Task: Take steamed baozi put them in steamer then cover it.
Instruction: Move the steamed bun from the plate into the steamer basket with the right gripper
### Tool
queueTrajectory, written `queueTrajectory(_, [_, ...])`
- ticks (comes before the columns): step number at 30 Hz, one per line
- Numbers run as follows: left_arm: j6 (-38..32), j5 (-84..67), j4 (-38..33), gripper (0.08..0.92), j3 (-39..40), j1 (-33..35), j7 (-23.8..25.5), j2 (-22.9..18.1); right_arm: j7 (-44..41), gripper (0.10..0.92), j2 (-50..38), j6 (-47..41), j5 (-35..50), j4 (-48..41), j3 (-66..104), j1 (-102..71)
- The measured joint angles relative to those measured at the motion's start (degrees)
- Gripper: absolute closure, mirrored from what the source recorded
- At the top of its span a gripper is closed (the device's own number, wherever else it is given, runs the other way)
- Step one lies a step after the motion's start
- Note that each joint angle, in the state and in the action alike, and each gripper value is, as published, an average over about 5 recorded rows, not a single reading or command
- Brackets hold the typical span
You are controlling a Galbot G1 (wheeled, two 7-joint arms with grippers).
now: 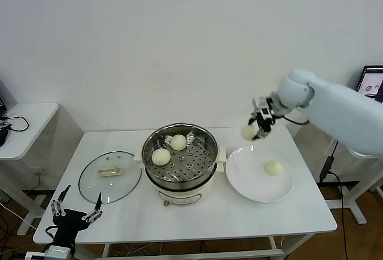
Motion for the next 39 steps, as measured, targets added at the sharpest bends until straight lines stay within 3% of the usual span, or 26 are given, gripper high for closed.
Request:
queueTrajectory(20, [-0.03,-0.49,-0.38,0.177,-2.74,0.76,0.00,-0.92,5.46,0.438,17.15,9.97,2.63,-0.95,-7.61,-0.23])
queueTrajectory(39, [-0.14,-0.39,-0.68,0.177,-3.29,0.98,-0.13,-2.11,8.78,0.431,19.96,24.20,-6.34,2.57,-13.00,-2.40])
